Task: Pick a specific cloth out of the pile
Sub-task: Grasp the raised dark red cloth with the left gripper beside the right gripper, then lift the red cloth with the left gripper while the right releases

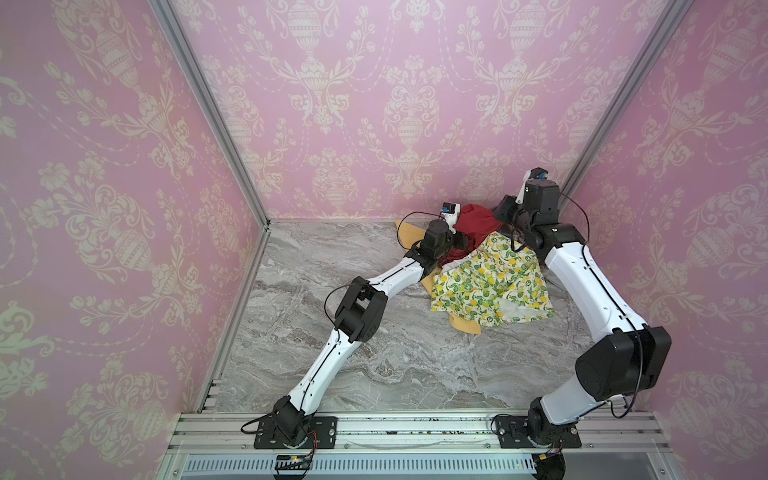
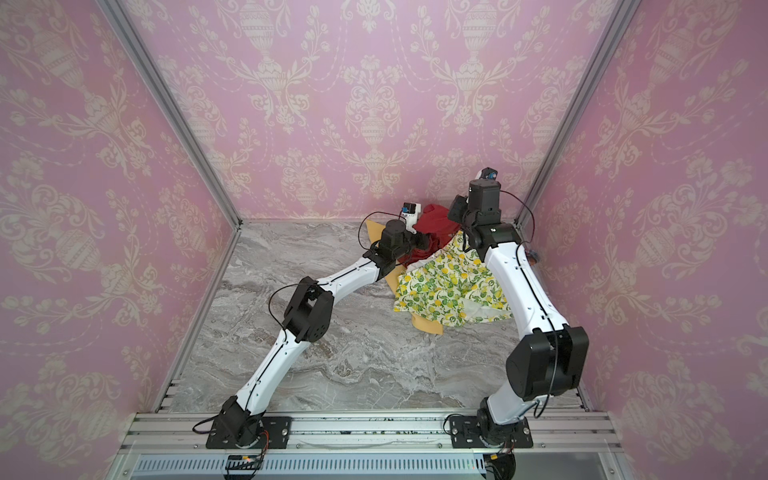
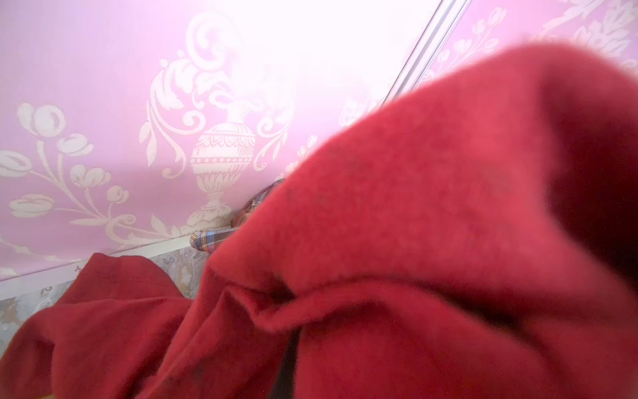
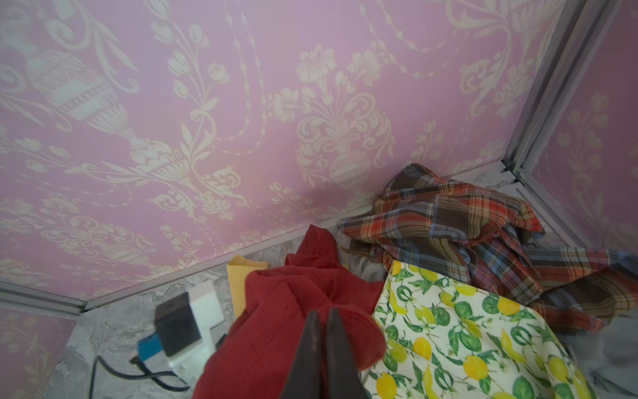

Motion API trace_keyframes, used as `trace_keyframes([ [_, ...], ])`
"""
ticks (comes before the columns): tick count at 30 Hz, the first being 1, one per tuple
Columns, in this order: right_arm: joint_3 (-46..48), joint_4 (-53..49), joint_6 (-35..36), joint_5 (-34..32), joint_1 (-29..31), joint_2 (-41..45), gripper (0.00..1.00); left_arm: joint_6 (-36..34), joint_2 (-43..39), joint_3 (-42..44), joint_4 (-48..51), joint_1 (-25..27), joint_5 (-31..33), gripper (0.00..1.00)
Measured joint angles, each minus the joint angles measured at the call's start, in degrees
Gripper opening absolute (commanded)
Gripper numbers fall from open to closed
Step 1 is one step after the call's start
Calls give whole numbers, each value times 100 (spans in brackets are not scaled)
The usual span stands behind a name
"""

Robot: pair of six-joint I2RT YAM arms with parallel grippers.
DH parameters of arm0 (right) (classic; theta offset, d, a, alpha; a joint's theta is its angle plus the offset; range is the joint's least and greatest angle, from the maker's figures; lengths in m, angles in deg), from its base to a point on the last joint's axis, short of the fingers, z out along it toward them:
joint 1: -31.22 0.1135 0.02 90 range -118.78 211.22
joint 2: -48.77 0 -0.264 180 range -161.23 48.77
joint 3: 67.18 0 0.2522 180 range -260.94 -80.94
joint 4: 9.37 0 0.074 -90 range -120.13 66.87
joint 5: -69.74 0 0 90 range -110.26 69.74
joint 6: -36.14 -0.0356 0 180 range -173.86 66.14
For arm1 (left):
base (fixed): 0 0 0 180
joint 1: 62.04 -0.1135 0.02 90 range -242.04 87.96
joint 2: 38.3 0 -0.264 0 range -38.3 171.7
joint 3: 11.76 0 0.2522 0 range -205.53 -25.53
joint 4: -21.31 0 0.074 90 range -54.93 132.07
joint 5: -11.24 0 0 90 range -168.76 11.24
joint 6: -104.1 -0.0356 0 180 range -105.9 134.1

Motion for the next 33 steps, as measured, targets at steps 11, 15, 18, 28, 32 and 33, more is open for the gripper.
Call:
trace_keyframes([
  [11,103,162,59,782,-72,-188,61,361,-986,-306,678,-479,-734,0],
  [15,254,435,177,1056,-72,-177,79,396,-1043,-804,909,-682,-835,0],
  [18,385,516,269,1217,-72,-177,88,426,-1040,-1320,1255,-817,-852,0],
  [28,861,772,719,1373,142,-105,96,339,-1193,-2398,2249,-1174,-890,0],
  [32,1016,868,868,1368,387,-98,96,201,-1414,-2389,2944,-1427,-981,0],
  [33,1038,870,896,1370,452,-98,96,157,-1506,-2345,3099,-1510,-986,0],
])
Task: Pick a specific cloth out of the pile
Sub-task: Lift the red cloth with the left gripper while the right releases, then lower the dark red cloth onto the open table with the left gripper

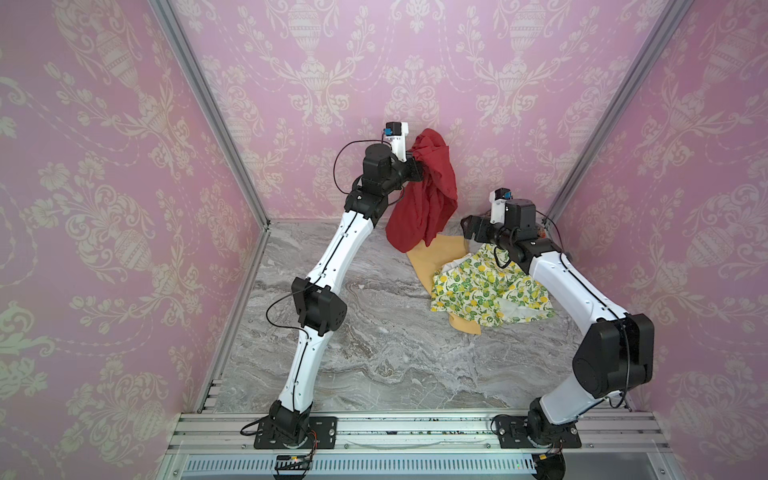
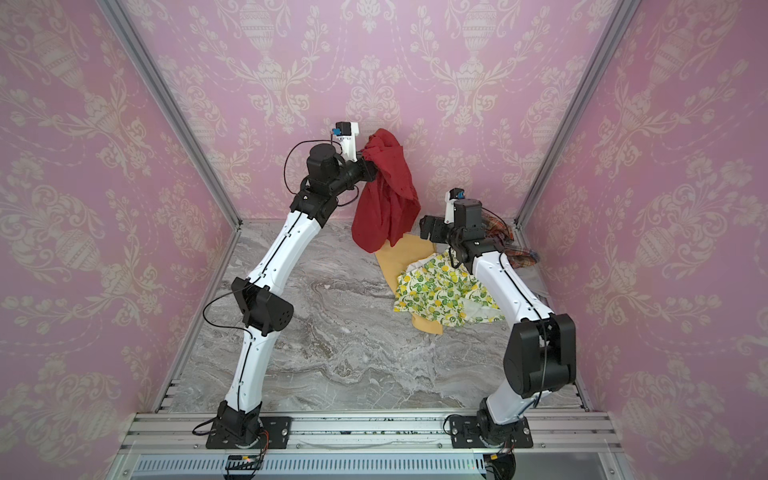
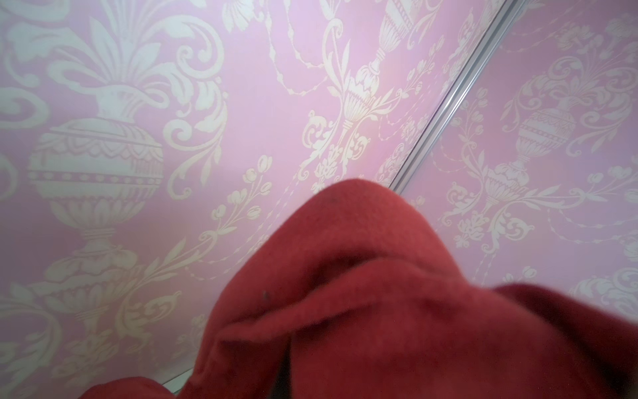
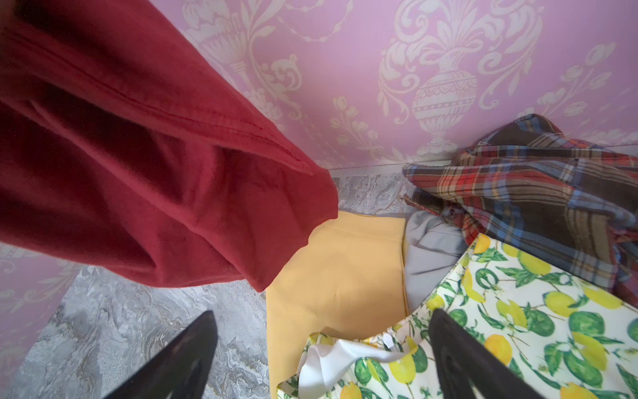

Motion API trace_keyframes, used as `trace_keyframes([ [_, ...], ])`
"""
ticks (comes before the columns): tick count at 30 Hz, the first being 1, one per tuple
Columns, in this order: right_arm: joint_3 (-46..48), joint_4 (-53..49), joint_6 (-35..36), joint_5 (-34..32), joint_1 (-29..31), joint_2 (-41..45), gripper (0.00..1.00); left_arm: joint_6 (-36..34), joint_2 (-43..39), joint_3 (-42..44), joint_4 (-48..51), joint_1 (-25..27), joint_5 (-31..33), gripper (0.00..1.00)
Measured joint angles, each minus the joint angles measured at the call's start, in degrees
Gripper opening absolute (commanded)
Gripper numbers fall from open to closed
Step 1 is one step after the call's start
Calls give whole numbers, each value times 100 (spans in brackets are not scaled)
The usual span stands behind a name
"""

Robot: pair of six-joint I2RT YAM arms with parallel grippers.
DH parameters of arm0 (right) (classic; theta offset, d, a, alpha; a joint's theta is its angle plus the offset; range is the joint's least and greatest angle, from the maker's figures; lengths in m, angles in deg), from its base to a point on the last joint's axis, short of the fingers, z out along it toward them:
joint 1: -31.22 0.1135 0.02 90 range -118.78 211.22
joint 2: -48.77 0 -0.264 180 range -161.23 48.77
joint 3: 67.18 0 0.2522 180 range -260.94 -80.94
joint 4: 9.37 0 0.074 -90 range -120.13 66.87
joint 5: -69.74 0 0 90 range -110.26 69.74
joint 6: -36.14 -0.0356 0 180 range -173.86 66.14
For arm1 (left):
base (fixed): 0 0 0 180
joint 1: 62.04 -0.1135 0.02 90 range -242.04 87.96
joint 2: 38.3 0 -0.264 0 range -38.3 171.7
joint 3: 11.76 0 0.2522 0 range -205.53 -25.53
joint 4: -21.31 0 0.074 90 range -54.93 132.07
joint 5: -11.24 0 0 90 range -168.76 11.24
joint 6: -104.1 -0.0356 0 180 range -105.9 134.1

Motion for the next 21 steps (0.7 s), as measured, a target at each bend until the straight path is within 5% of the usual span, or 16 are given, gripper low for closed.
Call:
trace_keyframes([
  [14,61,140,761,-50,1182,-4,97,-940,-2568,2422,1399,-949,20,0],
  [21,48,286,1036,-46,1808,-219,97,-1259,-4002,4385,1965,-2039,-83,0],
])
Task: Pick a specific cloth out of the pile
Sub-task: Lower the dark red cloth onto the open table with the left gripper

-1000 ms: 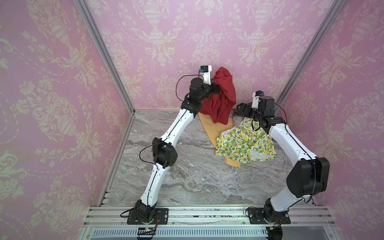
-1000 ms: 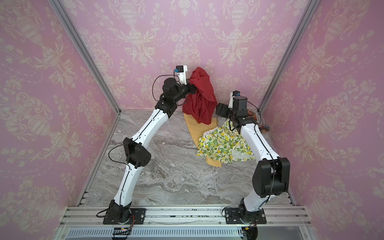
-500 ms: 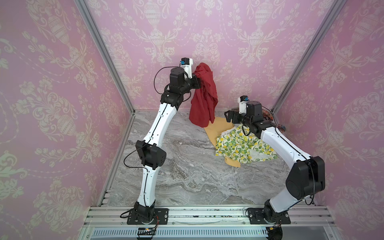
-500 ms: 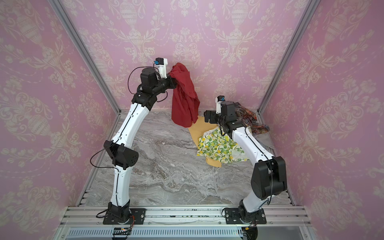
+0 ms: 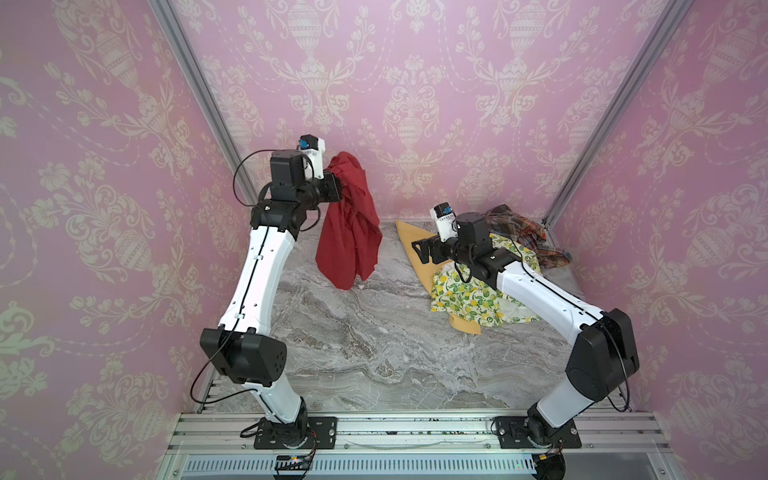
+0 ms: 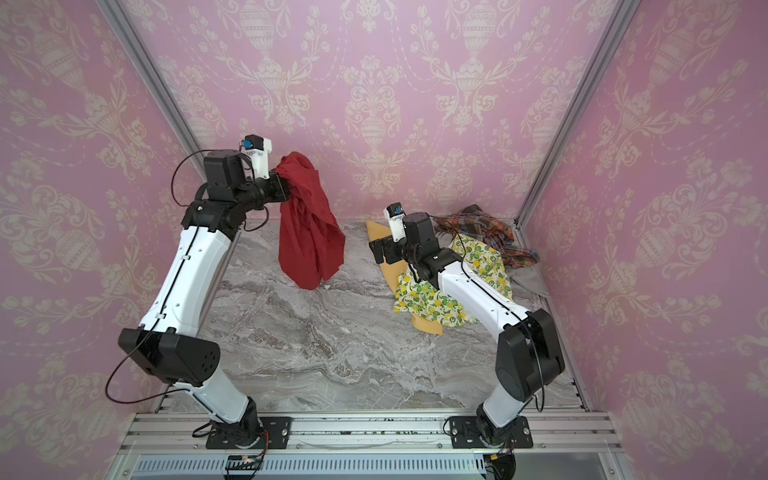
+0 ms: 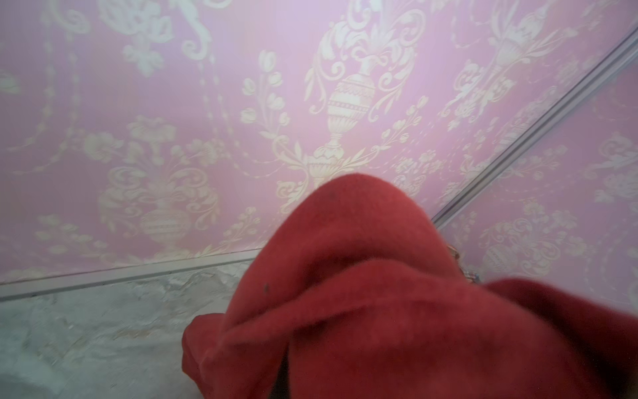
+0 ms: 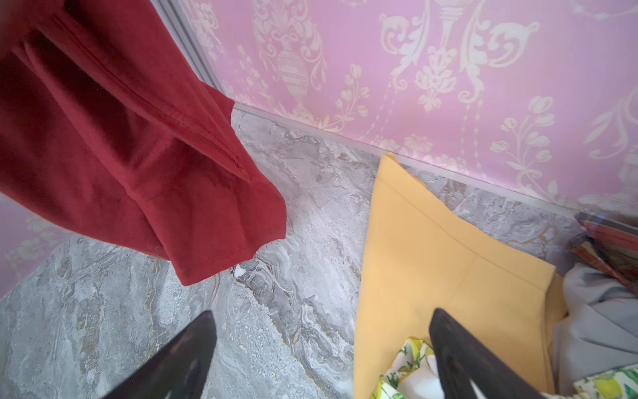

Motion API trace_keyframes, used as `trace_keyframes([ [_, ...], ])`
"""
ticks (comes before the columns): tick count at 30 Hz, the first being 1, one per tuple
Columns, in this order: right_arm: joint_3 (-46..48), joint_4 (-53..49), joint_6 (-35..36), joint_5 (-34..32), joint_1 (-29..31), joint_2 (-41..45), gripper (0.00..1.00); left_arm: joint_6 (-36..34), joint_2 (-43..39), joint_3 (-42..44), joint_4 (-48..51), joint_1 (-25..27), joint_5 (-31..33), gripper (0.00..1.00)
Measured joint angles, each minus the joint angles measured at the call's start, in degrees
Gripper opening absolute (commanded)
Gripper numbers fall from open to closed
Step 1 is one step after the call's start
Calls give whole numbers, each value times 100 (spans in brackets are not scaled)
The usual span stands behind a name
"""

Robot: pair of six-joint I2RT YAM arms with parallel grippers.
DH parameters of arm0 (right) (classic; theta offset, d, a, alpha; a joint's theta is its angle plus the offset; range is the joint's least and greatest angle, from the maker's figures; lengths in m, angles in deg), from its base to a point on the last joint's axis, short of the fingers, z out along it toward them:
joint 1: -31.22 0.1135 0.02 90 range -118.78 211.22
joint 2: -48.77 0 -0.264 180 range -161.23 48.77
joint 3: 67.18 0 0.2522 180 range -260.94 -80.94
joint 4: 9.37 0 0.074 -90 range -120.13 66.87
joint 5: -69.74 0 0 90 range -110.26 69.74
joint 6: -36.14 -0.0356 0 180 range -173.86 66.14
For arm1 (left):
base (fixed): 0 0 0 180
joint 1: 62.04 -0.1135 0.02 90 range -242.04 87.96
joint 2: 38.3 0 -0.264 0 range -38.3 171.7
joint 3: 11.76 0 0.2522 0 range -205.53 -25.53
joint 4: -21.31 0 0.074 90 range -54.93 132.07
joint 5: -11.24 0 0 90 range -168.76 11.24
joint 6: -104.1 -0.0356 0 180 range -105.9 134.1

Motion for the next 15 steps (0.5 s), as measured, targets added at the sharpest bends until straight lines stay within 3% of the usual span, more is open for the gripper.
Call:
trace_keyframes([
  [6,-72,4,96,7,431,-378,97,-114,-1086,1491,382,-1054,11,0],
  [15,-74,168,92,44,634,-476,97,-68,-1687,3718,249,-1392,122,0],
])
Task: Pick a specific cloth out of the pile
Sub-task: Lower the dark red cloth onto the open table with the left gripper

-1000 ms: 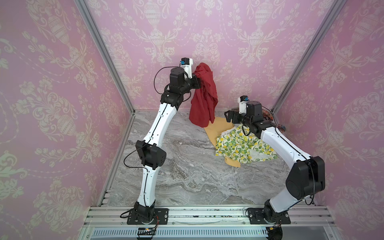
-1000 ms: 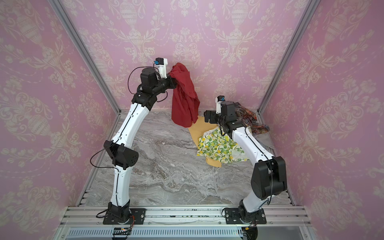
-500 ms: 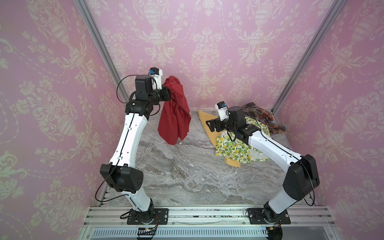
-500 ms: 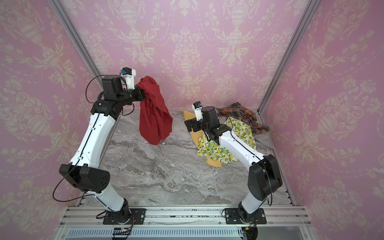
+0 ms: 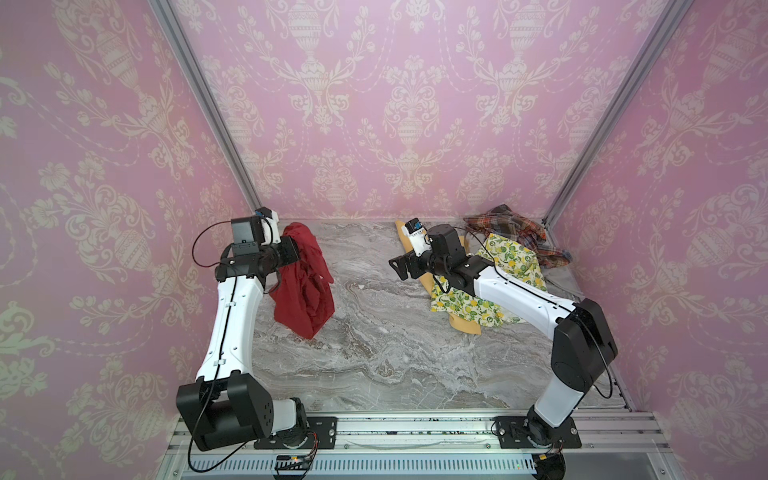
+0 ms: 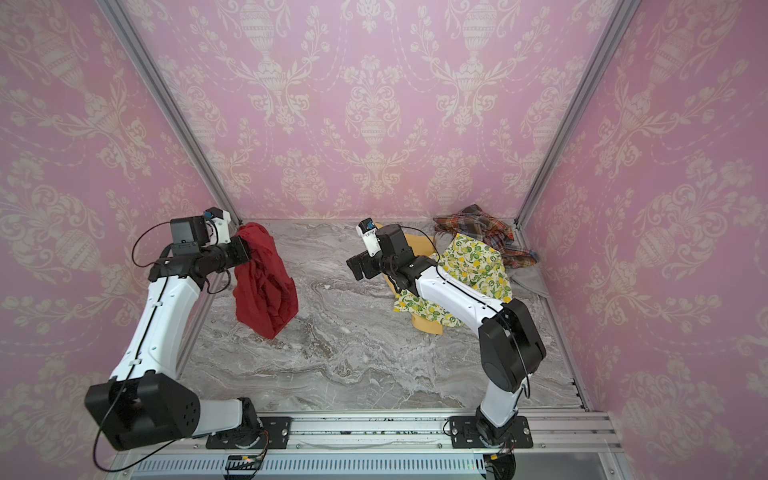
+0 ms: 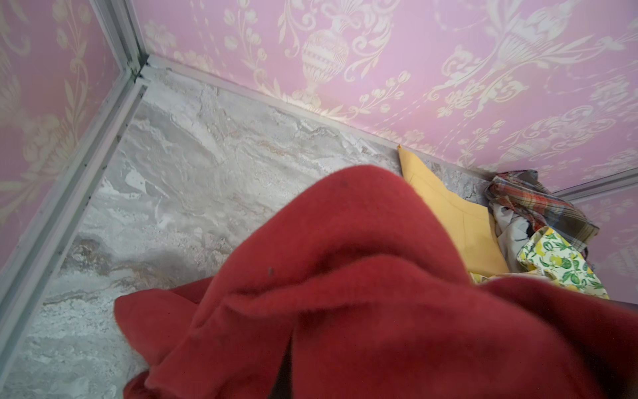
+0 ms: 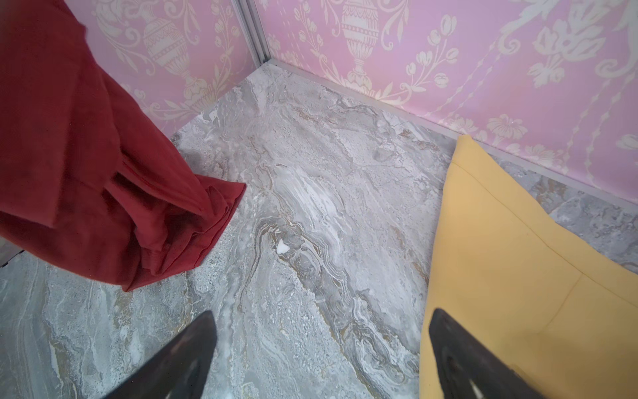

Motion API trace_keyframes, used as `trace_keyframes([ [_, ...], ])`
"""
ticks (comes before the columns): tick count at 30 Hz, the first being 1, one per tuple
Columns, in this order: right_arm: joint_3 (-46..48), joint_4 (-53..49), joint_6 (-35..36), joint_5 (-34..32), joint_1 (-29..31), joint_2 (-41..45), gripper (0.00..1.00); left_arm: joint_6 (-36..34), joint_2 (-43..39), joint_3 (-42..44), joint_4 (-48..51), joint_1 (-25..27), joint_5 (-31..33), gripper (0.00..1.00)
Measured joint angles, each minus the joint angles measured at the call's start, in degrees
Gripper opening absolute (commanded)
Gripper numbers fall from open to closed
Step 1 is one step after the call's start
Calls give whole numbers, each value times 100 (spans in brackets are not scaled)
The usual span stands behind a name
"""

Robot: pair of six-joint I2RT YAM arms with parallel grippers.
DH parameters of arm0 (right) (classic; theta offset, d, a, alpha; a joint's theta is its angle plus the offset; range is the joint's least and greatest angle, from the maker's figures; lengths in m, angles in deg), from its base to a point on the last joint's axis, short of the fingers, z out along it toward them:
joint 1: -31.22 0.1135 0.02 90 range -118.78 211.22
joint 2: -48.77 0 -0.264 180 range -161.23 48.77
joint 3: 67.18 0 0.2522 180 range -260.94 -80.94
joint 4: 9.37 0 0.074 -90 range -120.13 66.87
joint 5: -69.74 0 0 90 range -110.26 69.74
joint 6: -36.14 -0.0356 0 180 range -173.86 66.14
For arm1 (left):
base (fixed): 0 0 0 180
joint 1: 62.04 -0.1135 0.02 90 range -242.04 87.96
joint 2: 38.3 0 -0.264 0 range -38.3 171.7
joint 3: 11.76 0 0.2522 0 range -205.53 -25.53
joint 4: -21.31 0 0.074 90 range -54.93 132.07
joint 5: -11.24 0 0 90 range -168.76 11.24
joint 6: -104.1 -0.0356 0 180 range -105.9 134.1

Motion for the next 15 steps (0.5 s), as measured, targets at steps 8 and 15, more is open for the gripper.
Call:
trace_keyframes([
  [8,389,90,-13,-111,4,35,97,568,160,1360,-337,2,247,0],
  [15,684,44,-92,-352,4,203,97,623,1117,1331,-61,42,984,0],
])
